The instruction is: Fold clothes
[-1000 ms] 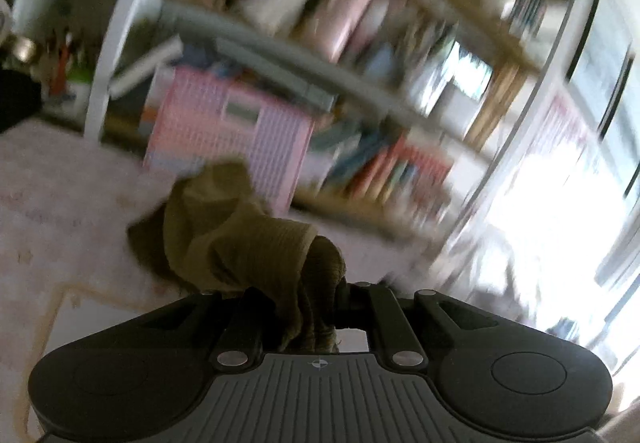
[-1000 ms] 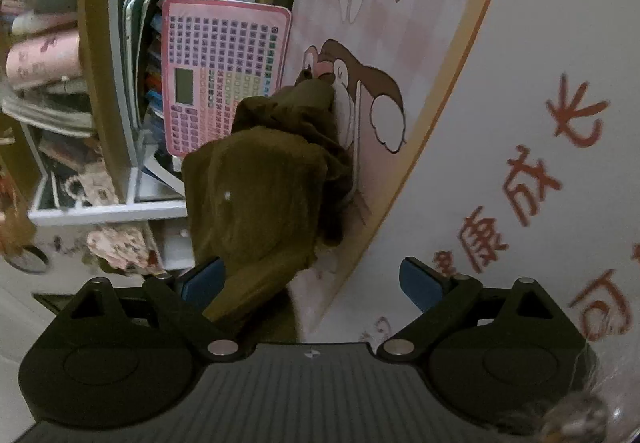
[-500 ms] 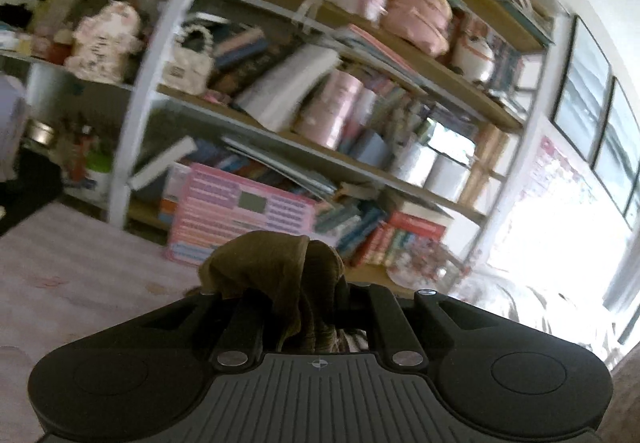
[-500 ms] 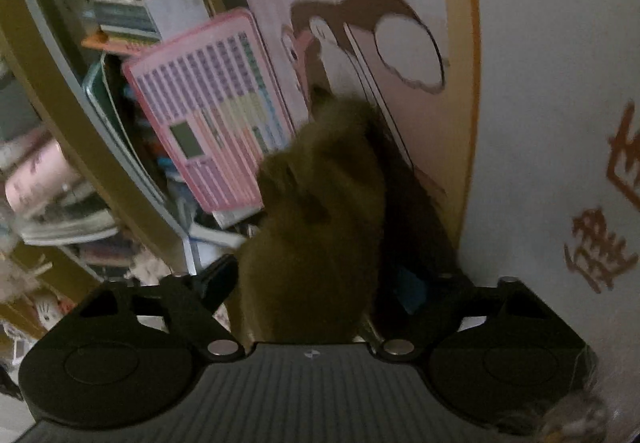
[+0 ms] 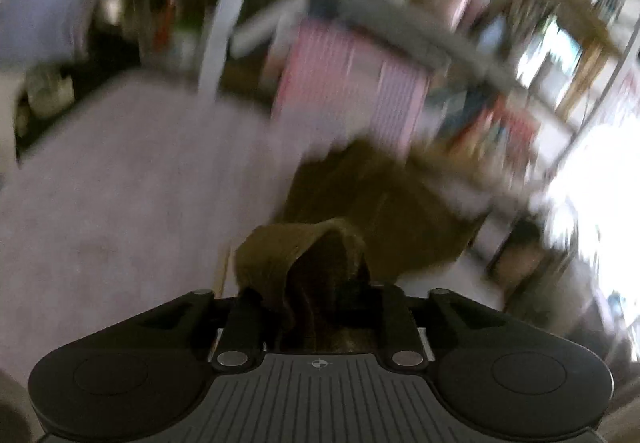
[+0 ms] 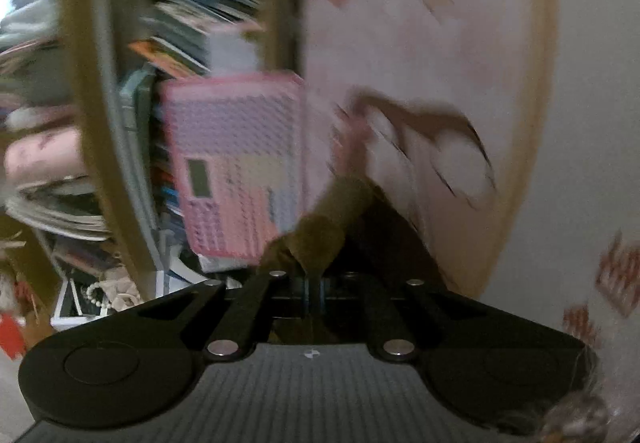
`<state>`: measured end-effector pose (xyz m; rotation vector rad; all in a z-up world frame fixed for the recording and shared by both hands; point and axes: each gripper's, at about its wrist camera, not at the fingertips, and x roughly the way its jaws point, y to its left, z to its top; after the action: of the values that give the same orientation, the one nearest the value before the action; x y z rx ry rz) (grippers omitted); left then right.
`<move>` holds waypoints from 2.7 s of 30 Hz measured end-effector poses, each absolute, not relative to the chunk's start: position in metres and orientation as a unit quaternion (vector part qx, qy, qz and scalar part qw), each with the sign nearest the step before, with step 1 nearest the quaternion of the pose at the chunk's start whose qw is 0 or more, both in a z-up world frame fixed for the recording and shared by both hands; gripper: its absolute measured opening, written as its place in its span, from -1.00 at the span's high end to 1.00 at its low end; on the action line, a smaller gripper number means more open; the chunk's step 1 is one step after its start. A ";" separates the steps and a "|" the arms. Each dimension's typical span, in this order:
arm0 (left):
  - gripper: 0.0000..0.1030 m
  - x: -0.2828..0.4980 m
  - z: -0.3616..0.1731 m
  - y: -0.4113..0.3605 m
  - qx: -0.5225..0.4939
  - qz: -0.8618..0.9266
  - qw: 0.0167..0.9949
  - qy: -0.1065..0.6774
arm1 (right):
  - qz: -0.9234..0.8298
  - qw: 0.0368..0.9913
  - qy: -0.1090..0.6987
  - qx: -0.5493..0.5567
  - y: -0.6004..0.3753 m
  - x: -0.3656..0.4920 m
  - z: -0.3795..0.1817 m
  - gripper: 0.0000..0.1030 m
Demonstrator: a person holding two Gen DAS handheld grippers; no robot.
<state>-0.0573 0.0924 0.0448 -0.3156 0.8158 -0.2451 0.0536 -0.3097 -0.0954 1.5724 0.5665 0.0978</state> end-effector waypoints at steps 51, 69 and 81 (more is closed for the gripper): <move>0.23 0.021 -0.002 0.137 -0.142 -0.137 0.908 0.370 | 0.191 0.837 0.473 0.198 -0.184 -0.002 -0.041 -0.04; 0.58 0.122 -0.046 0.110 -0.165 -0.143 0.878 0.425 | -0.103 0.876 0.443 0.161 -0.281 -0.063 -0.056 -0.04; 0.94 0.129 -0.014 0.186 -0.219 -0.024 0.924 0.312 | -0.080 0.882 0.451 0.112 -0.266 -0.055 -0.061 -0.04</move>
<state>0.1289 0.1856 -0.0143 -0.4486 0.6405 -0.0496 -0.0550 -0.2656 -0.0610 0.2333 0.9398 -0.1674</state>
